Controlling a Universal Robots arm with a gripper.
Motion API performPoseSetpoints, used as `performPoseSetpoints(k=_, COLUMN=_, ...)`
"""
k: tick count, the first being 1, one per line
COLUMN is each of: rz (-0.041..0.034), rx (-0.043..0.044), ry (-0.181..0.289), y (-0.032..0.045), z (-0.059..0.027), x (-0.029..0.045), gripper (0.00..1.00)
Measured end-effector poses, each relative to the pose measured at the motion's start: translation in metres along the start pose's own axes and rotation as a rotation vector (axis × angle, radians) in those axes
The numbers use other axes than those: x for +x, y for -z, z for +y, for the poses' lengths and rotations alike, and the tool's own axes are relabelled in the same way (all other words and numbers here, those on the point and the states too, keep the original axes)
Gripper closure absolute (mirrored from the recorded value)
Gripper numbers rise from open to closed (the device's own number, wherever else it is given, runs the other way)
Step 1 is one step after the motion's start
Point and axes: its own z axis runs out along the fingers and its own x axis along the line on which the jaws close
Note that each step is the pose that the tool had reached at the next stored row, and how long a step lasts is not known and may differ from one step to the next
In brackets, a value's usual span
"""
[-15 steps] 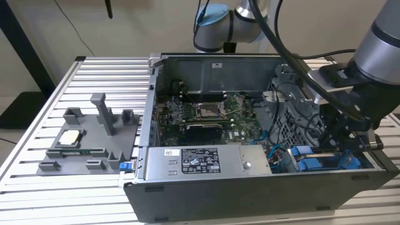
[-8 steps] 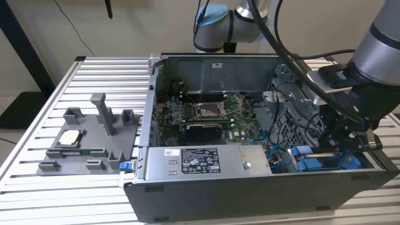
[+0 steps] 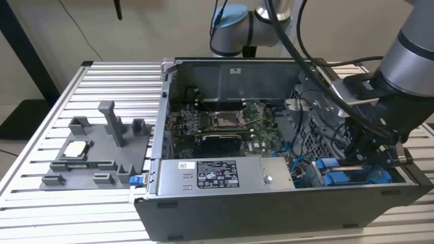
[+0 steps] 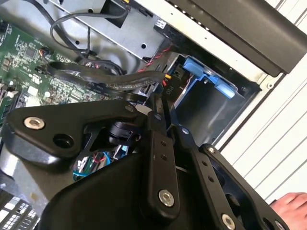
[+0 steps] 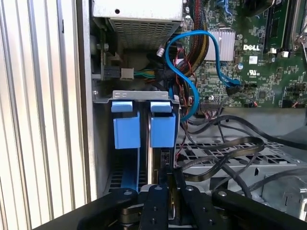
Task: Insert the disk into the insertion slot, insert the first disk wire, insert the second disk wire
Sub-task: 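Insert the second disk wire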
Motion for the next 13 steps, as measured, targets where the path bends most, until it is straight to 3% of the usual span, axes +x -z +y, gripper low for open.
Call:
performPoseSetpoints(k=1, rz=0.0003, rx=0.0000, ry=0.000, y=0.0004, z=0.0000, x=0.0001, gripper=0.82)
performPoseSetpoints(k=2, rz=0.0000, rx=0.0000, ry=0.000, y=0.0021, z=-0.0003, x=-0.0002, gripper=0.76)
performPoseSetpoints(k=7, rz=0.0009, rx=-0.0001, ry=0.000, y=0.0216, z=-0.0028, x=-0.0021, gripper=0.76)
performPoseSetpoints(k=13, rz=0.0007, rx=-0.0002, ry=0.000, y=0.0284, z=-0.0038, x=-0.0028, gripper=0.76)
